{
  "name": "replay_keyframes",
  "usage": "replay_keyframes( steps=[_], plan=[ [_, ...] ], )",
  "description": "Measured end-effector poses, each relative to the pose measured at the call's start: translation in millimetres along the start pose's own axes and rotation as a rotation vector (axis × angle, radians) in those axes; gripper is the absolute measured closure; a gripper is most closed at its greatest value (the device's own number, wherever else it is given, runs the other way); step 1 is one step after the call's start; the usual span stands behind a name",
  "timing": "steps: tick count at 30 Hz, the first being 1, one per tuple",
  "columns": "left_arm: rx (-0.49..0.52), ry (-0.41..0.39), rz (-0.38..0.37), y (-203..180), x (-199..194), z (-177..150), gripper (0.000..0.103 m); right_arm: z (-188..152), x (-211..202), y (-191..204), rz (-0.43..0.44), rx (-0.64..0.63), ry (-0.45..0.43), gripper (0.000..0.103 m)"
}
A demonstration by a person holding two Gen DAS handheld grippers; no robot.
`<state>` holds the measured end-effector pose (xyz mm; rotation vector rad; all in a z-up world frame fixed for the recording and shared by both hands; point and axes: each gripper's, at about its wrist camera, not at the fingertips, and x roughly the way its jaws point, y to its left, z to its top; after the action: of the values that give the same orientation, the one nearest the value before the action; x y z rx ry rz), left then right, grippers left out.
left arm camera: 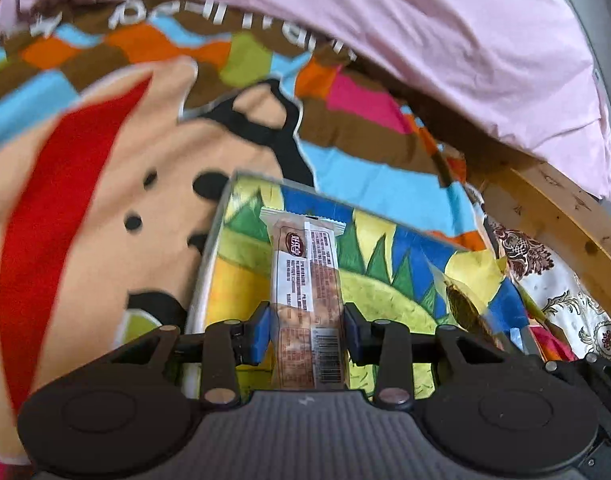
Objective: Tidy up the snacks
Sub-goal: 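Carry both packets over the tin and open both tools to drop them inside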
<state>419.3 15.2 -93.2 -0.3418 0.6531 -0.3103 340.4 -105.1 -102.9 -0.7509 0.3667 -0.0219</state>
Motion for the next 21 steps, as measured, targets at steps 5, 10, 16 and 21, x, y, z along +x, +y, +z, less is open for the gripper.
replay_keyframes(
  steps=[5, 10, 16, 21],
  plan=[
    [0.084, 0.006, 0.038, -7.6, 10.6, -4.0, 0.062, 1.8, 12.0, 11.5, 0.037, -0.061, 0.054, 0.084],
    [0.077, 0.026, -0.01, -5.2, 10.4, 1.9, 0.052, 3.1, 13.2, 14.6, 0.094, -0.077, 0.095, 0.066],
    [0.039, 0.06, -0.109, -0.3, 3.1, 13.5, 0.024, 8.1, 3.4, -10.5, 0.173, 0.021, 0.17, 0.009],
    [0.081, 0.042, -0.062, -7.0, -17.3, 21.0, 0.017, 14.6, -13.1, -25.2, 0.231, 0.062, 0.201, 0.001]
  ],
)
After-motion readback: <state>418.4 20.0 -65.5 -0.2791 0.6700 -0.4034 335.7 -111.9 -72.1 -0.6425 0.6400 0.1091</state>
